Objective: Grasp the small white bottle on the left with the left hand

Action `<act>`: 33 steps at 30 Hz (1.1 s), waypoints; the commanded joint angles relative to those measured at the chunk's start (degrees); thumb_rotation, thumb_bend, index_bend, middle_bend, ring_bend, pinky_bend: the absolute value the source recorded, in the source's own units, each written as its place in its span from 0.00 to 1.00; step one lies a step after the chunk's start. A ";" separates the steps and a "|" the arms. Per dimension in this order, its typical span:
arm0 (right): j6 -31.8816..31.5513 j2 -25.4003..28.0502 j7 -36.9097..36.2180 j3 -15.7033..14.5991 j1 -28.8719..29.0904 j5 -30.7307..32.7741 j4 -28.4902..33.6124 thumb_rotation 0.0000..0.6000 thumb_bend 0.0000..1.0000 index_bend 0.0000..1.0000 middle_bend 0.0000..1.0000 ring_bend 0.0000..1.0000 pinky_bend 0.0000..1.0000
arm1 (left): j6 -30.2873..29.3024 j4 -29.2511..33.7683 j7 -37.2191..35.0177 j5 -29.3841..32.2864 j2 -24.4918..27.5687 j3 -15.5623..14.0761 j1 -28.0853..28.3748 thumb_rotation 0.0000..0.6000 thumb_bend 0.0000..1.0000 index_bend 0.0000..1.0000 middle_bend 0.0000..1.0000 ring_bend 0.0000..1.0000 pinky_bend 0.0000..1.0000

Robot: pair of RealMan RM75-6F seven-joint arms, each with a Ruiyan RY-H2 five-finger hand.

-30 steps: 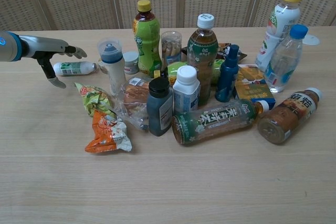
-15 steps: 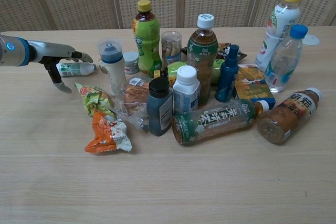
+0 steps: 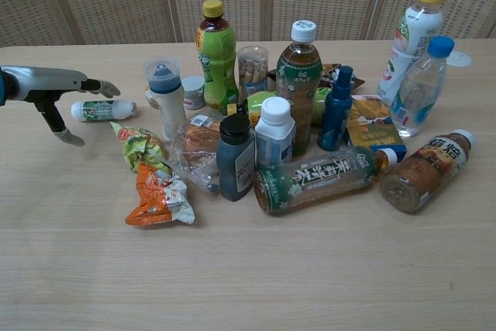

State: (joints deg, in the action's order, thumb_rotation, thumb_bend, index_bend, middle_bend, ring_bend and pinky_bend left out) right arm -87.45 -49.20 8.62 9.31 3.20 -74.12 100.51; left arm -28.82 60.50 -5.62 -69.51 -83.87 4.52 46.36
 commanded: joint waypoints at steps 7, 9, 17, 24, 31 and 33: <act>0.23 -0.24 0.28 0.09 0.17 -0.06 0.16 0.86 0.03 0.00 0.00 0.00 0.00 | -2.11 -1.77 -0.96 0.31 0.28 -0.31 -2.24 1.00 0.26 0.00 0.00 0.00 0.00; 0.17 -0.19 0.39 0.09 0.12 -0.02 0.25 0.85 0.03 0.00 0.00 0.00 0.00 | -1.97 -2.77 -0.66 0.74 -0.56 -0.33 -2.31 1.00 0.26 0.00 0.00 0.00 0.00; -0.51 0.46 0.55 0.14 -0.46 0.18 0.88 0.86 0.03 0.00 0.00 0.00 0.00 | -2.89 -5.92 0.97 1.85 -4.27 0.25 -2.31 1.00 0.26 0.00 0.00 0.00 0.00; -0.44 0.35 0.30 0.07 -0.60 0.20 0.67 0.85 0.03 0.00 0.00 0.00 0.00 | -4.34 -6.25 2.82 1.41 -5.87 0.43 -2.19 1.00 0.26 0.00 0.00 0.00 0.00; -0.56 0.23 -0.28 0.03 -0.88 0.27 0.16 0.86 0.03 0.00 0.00 0.00 0.00 | -5.29 -6.48 4.46 1.47 -7.12 0.44 -2.35 1.00 0.26 0.06 0.10 0.04 0.00; -0.66 0.16 -0.50 0.03 -1.00 0.31 0.01 0.86 0.03 0.00 0.00 0.00 0.00 | -5.64 -6.57 4.97 1.33 -7.44 0.32 -2.45 1.00 0.26 0.13 0.16 0.12 0.00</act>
State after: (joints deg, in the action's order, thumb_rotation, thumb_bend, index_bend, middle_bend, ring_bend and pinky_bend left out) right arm -88.09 -49.03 8.14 9.34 2.21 -73.82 100.55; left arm -34.29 53.98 -0.83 -68.09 -91.15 4.89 43.97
